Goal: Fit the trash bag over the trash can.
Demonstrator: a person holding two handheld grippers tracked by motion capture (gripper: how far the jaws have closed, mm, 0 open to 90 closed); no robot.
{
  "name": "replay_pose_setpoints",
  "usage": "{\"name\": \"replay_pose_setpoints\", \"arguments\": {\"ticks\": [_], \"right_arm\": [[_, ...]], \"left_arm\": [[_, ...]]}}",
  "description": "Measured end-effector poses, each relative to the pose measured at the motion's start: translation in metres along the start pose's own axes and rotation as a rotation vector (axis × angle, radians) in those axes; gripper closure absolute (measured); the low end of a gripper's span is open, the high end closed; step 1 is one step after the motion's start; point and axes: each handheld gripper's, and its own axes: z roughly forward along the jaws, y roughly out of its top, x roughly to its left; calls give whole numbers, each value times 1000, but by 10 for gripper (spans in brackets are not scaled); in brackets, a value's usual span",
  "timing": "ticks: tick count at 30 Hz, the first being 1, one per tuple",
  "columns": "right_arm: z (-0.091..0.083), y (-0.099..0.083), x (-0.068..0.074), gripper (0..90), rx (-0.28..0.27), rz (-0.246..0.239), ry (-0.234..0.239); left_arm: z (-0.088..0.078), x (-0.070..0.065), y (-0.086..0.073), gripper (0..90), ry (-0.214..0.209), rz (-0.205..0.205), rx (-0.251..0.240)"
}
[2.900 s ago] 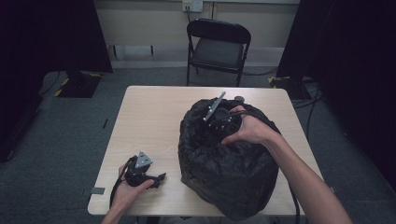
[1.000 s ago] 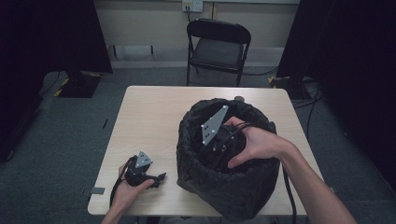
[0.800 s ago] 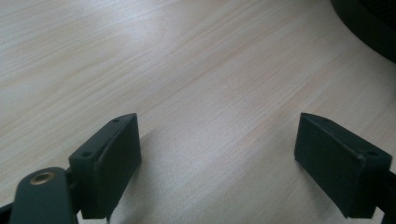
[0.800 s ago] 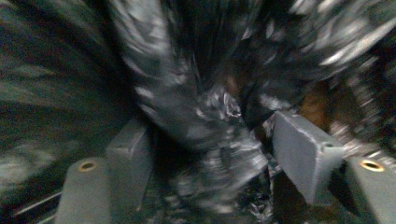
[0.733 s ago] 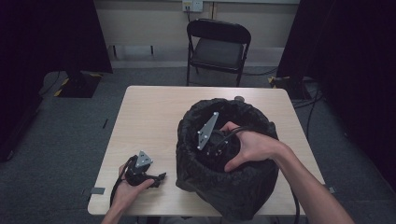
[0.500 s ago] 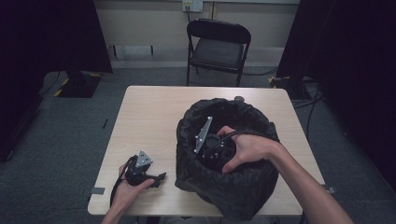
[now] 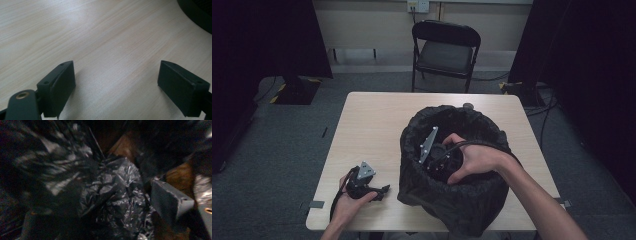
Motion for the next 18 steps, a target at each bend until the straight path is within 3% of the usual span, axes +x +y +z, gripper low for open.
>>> {"name": "replay_pose_setpoints", "arguments": {"ticks": [5,10,14,18], "right_arm": [[-11,3,-3,212,-86,39,-34],[-29,3,-5,196,-169,41,-53],[-41,0,-8,173,-216,55,-116],[-54,-4,-10,160,-261,77,-131]], "left_arm": [[0,0,0,143,0,0,0],[0,0,0,143,0,0,0],[0,0,0,142,0,0,0],[0,0,0,141,0,0,0]]}}
